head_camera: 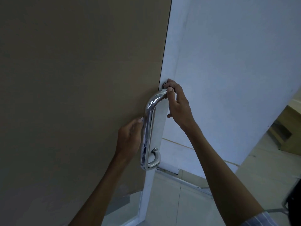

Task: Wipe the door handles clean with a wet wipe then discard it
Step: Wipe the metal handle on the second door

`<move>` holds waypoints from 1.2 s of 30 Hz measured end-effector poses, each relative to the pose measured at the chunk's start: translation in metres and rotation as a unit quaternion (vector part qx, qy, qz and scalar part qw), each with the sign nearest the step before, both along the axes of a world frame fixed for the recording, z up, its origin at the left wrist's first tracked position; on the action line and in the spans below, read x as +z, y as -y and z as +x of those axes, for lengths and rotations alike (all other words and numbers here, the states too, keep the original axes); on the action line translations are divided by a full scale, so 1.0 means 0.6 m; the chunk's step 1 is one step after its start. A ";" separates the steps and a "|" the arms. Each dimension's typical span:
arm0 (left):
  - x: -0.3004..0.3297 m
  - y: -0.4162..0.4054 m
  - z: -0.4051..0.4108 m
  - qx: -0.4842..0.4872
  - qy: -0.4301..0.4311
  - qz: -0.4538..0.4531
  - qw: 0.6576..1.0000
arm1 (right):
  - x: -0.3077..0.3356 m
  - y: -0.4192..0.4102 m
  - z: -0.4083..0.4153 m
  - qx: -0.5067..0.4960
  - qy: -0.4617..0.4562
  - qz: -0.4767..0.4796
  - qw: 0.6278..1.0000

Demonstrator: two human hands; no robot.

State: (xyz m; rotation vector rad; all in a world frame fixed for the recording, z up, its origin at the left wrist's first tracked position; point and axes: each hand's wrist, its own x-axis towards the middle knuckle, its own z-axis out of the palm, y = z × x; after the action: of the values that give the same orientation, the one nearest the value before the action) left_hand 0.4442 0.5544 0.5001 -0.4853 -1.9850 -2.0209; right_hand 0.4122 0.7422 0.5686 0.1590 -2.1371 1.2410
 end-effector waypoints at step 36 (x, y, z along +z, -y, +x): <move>-0.023 0.006 -0.030 -0.039 0.063 0.020 0.997 | -0.010 0.001 -0.009 0.026 -0.037 0.002 0.999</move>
State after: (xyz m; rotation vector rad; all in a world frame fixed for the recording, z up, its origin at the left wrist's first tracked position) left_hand 0.4262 0.5508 0.4863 -0.4442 -2.0229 -2.1846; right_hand 0.4066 0.7414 0.5626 0.2589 -2.0844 1.2402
